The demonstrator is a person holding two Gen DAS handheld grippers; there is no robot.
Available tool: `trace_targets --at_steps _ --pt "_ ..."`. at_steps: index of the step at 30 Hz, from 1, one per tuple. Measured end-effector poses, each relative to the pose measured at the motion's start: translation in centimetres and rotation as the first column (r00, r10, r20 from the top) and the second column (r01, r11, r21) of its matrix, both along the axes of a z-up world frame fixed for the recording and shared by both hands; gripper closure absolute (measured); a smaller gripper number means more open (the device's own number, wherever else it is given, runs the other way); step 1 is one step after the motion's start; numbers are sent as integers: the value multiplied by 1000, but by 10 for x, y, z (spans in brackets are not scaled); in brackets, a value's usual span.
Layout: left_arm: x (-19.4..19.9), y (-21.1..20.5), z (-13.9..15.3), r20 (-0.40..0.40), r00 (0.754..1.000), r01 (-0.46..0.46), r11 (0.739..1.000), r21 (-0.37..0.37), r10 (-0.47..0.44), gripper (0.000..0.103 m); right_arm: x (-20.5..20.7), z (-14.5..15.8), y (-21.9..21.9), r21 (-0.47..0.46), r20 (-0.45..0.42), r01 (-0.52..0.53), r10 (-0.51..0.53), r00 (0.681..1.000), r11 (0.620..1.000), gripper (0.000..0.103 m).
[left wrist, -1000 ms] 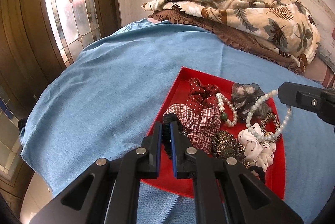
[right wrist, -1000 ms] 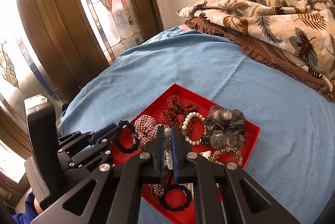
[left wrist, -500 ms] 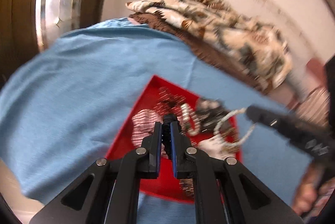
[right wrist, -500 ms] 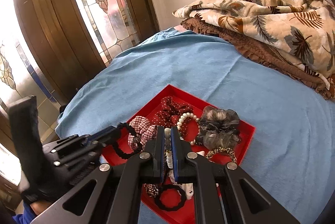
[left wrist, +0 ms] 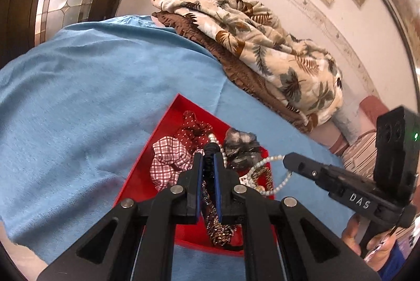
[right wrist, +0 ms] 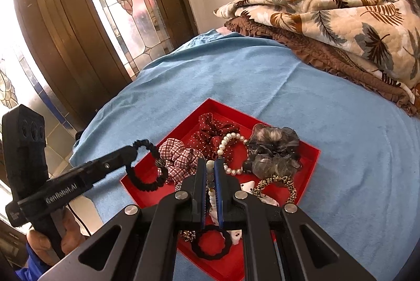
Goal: Organize jewelry
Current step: 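Lower both held bracelets toward the scrunchies in the red tray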
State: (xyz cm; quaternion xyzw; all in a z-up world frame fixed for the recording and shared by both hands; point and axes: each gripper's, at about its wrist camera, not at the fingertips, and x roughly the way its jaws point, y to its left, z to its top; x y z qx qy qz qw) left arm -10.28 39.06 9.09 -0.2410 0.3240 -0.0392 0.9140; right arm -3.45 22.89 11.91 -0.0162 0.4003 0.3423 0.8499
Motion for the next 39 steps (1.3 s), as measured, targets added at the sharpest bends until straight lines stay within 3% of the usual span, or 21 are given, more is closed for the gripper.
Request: trace_targets --at_steps 9,14,21,27,32,39 --pt "7 -4 -8 -59 998 -23 992 123 30 95 1 -2 4 -32 31 10 -9 999 999 96" --pt "24 -9 -8 -62 997 -25 989 146 35 95 18 -18 0 3 -59 34 -34 998 999 96" --pt "35 -19 -29 -202 978 7 971 240 43 95 16 -43 -2 -63 -114 41 -48 992 997 96" --pt "26 -17 -40 -258 963 1 953 304 81 95 9 -64 -12 -88 -166 50 -64 984 995 96" --pt "22 -22 -32 -213 974 -6 946 323 79 95 4 -65 -19 -73 -176 56 -69 982 996 96" --pt "11 -42 -11 -97 991 -39 901 431 89 95 1 -34 -19 -2 -134 51 -50 990 999 96"
